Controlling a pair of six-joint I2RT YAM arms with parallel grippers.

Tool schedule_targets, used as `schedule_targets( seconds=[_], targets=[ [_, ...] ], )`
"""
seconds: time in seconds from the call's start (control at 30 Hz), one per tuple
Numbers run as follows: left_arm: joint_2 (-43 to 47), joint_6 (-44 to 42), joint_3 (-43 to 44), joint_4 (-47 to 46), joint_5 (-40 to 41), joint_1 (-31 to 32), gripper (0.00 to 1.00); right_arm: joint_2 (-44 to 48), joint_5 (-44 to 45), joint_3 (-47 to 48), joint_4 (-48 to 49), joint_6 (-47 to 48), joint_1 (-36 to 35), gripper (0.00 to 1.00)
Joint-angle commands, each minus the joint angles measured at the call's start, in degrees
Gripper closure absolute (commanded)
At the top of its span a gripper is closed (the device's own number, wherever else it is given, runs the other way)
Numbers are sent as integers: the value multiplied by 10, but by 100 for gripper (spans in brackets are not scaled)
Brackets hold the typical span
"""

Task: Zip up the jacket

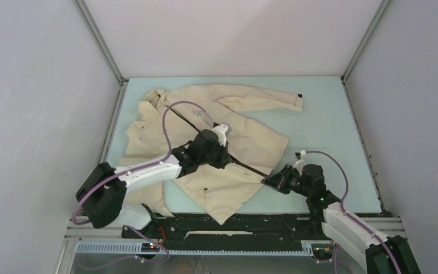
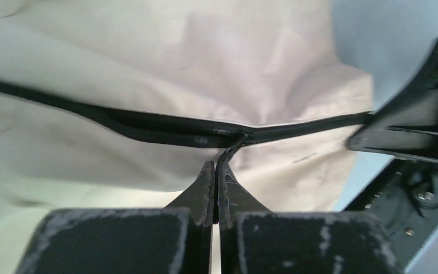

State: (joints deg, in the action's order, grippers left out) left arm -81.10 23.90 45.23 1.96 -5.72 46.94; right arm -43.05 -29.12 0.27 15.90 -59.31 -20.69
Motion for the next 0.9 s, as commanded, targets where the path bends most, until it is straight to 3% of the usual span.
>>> schedule_targets(
  seconds=[0.0,0.2,0.57,0.73,0.87],
  targets=[
    [38,-31,40,116,182,-32,100,34,31,16,-87,37,-8,100],
    [43,18,83,204,310,-94,100,84,46,17,-134,48,-15,100],
    [-47,-22,222,262,405,-225,100,111,61,13,-147,64,-21,100],
    [-121,-60,308,257,448,-290,100,129,70,14,-156,69,-21,100],
    [-155,-113,338,197,509,-319,100,134,71,21,-151,76,-22,100]
  ],
)
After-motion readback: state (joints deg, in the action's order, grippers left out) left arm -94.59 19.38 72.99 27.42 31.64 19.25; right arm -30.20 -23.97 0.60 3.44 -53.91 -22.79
